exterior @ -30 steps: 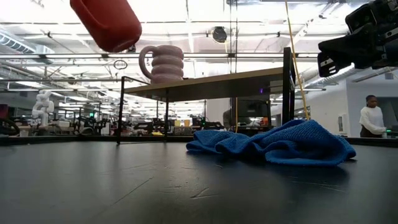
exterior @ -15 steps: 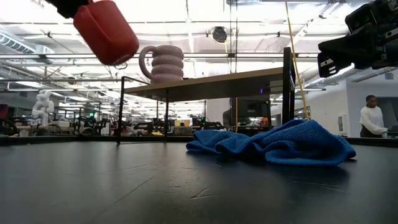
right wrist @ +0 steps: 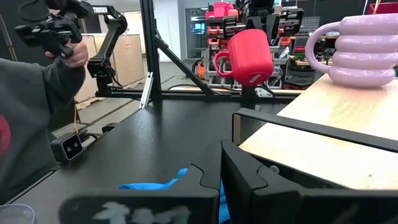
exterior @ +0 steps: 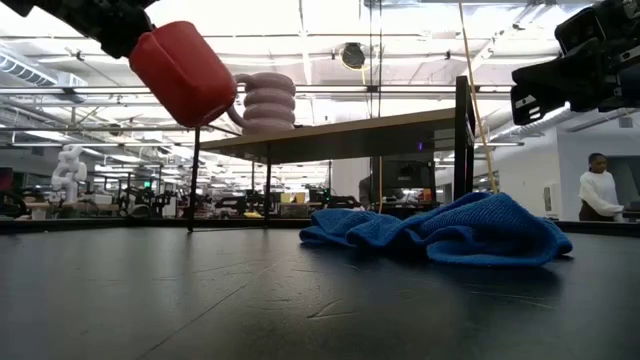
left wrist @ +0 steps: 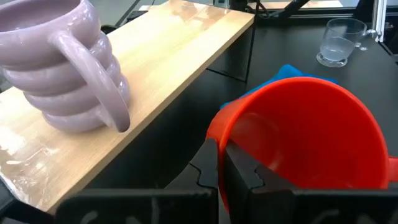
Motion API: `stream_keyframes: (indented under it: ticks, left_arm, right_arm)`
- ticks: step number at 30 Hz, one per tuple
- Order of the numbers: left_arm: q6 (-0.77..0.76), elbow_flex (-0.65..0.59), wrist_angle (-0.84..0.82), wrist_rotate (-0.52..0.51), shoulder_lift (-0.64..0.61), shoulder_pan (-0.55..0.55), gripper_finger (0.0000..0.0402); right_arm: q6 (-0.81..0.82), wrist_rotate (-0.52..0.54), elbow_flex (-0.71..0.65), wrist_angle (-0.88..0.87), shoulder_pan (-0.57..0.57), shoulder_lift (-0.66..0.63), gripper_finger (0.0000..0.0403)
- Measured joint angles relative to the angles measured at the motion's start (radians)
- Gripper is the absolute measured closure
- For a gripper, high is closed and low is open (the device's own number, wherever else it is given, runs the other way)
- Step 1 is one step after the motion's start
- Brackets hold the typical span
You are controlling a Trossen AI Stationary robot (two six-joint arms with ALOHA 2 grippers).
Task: Stack small to large cups/mugs on shelf
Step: Put the red mug on the shelf
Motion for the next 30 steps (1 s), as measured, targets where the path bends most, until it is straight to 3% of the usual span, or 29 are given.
stream_keyframes:
  ticks: [11,16,20,23,30]
  left_arm:
    - [0.022,-0.007,-0.002,0.027,-0.056,0.033,0.0397]
    - [0.049,-0.007,0.079,0.078,-0.045,0.039,0.0397]
    - [0.075,-0.006,0.220,0.164,-0.012,0.038,0.0397]
    - [0.104,-0.005,0.296,0.166,0.030,0.040,0.0397]
    - [0.154,0.074,0.336,0.218,0.179,0.089,0.0397]
  right_arm:
    - [0.003,0.000,0.000,0.003,0.000,0.000,0.0403]
    - [0.003,0.000,0.000,0.003,0.000,0.000,0.0403]
    - [0.003,0.000,0.000,0.004,0.000,0.000,0.0403]
    - [0.003,0.000,0.000,0.004,0.000,0.000,0.0403]
    - [0.003,0.000,0.000,0.005,0.000,0.000,0.0403]
